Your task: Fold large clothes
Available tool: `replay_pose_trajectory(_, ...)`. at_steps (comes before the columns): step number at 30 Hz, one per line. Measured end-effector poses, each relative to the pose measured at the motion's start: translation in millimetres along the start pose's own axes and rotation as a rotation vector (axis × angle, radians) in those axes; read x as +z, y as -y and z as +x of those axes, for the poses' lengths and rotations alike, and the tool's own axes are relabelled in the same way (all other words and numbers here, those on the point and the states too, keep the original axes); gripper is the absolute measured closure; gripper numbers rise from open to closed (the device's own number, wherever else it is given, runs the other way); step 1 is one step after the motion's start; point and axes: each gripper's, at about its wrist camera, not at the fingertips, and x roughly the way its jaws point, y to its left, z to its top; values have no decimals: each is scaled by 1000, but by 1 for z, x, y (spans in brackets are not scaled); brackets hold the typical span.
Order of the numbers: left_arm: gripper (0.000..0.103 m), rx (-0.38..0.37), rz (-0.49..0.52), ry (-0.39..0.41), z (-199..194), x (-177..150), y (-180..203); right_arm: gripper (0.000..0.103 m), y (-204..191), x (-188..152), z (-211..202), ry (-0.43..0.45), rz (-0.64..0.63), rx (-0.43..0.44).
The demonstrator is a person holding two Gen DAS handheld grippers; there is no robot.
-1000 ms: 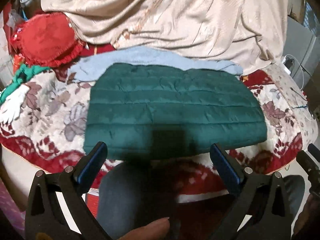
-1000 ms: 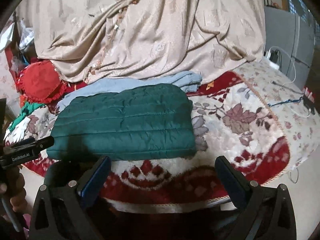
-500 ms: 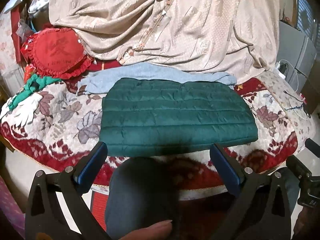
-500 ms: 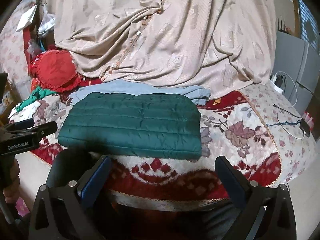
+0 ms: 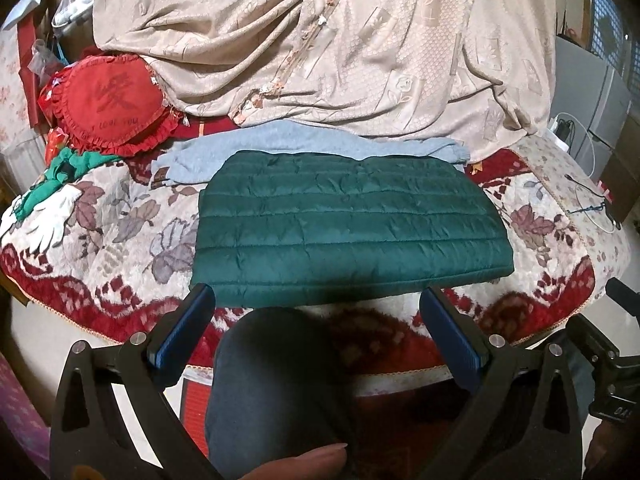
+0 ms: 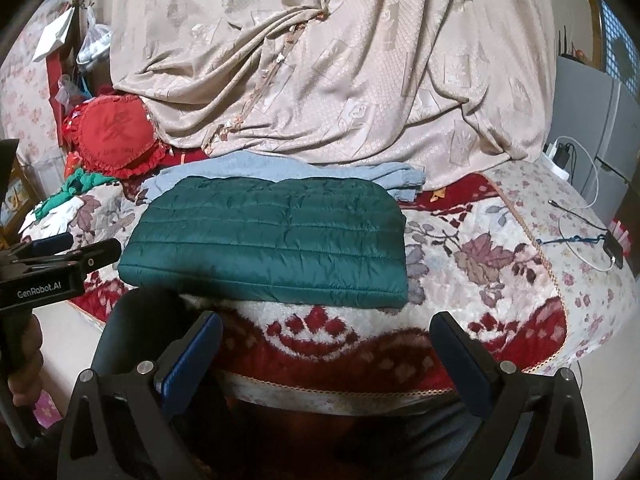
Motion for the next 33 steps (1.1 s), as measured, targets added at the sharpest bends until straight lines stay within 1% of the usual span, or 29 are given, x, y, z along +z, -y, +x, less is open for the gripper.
replay_pose_trajectory(33,0,-8,-3,-36,12,-12,4,0,-5,-1,2,-6,11,11)
